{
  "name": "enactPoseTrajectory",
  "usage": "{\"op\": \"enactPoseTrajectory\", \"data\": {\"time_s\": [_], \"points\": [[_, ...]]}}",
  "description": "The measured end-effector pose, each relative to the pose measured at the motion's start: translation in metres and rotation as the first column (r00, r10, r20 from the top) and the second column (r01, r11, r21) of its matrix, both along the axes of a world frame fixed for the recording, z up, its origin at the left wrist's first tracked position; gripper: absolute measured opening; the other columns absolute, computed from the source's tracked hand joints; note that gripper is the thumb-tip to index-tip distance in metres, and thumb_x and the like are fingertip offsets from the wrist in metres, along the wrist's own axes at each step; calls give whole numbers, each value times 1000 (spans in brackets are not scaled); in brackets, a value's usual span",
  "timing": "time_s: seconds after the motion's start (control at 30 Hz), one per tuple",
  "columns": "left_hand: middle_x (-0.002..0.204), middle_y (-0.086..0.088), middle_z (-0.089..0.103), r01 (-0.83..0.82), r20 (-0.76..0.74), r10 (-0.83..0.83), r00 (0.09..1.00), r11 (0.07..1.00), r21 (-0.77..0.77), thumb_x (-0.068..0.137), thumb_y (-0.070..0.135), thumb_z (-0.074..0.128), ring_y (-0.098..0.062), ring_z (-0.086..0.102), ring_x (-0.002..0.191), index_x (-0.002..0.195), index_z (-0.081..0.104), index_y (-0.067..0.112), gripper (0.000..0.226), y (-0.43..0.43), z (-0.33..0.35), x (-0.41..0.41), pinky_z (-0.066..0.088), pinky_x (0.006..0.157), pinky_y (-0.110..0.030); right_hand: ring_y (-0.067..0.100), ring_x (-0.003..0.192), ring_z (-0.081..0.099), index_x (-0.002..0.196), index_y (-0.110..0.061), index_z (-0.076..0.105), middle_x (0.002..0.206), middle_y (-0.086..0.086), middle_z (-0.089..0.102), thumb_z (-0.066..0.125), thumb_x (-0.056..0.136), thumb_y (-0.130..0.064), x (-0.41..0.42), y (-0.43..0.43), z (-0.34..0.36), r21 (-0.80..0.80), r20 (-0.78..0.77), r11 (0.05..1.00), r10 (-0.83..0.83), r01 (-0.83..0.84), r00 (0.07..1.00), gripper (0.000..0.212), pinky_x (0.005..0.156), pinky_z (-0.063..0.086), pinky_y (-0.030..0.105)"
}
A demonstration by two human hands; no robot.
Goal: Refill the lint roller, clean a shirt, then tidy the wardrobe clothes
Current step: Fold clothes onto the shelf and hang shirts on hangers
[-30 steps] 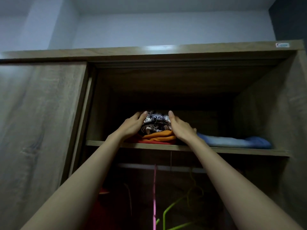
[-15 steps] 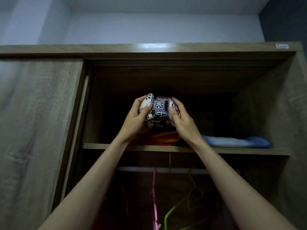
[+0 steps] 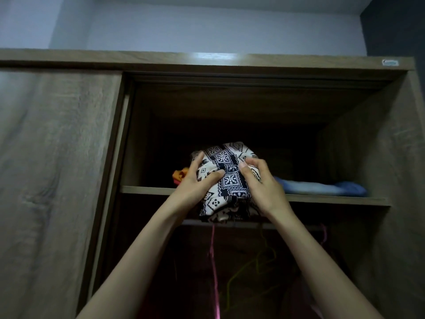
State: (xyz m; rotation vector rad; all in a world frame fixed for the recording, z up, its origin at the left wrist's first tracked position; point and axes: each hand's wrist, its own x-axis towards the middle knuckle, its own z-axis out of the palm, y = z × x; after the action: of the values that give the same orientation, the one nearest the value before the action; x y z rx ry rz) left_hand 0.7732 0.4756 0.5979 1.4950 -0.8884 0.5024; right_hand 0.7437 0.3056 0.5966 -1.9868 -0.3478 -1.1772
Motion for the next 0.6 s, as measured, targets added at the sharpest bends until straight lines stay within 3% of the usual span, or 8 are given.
{"op": "enactPoseTrajectory", "data": {"time_s": [0.07,0.13,0.2,0.27,0.37,0.43,0.5,0.6], "points": [[141,20,43,13,32,-13,999,1000,2,82,39,70,7,54,114,148,22,42,81,-2,-4,-2,44,100,-19,25,135,40,132,-47,37,142,-10,48,30,90,-67,-5,2,-1,-62,-66,996,-73,69,995,48,114,15,54],[136,29,39,27,87,-29,996,999,22,90,26,64,16,50,112,147,25,45,72,-2,-9,-10,44,92,-11,25,136,38,136,-48,33,144,-10,47,29,90,-66,-9,3,-3,-73,-58,995,-67,62,996,49,115,16,53],[142,20,43,84,127,-85,988,996,10,91,17,62,4,53,120,145,29,49,70,-1,-15,-16,50,93,-20,20,134,41,136,-50,33,142,-11,49,33,90,-66,-14,4,-9,-40,-9,999,27,-27,1000,49,113,26,48],[138,12,51,148,159,-143,977,989,-22,91,10,61,-9,59,119,141,33,50,70,-1,-21,-23,55,91,-30,3,124,48,136,-49,35,131,-20,53,39,90,-61,-24,4,-17,19,50,986,163,-164,985,48,106,38,32],[127,18,60,202,231,-185,955,978,-50,90,2,61,-10,60,117,139,37,48,72,-8,-23,-36,55,90,-31,-18,109,50,135,-49,36,117,-36,50,44,88,-55,-38,-1,-27,94,114,918,374,-385,920,48,92,42,12],[122,34,58,206,287,-189,939,978,-27,90,-2,59,-2,59,118,140,36,45,73,-19,-19,-46,53,92,-27,-11,114,53,133,-49,38,124,-29,53,49,86,-51,-46,-8,-28,145,144,845,496,-514,856,49,93,47,17],[116,45,54,211,308,-201,930,977,0,89,-6,56,6,57,114,140,33,41,74,-30,-12,-50,53,87,-20,3,118,57,133,-46,42,131,-17,55,56,83,-45,-50,-18,-26,201,204,782,556,-591,805,52,96,50,32],[133,37,45,237,343,-247,906,969,71,88,-5,59,6,52,121,144,30,41,79,-49,3,-49,50,89,-18,10,118,59,136,-37,43,133,-9,57,63,84,-28,-55,-42,-17,198,344,806,475,-557,810,56,96,50,39]]}}
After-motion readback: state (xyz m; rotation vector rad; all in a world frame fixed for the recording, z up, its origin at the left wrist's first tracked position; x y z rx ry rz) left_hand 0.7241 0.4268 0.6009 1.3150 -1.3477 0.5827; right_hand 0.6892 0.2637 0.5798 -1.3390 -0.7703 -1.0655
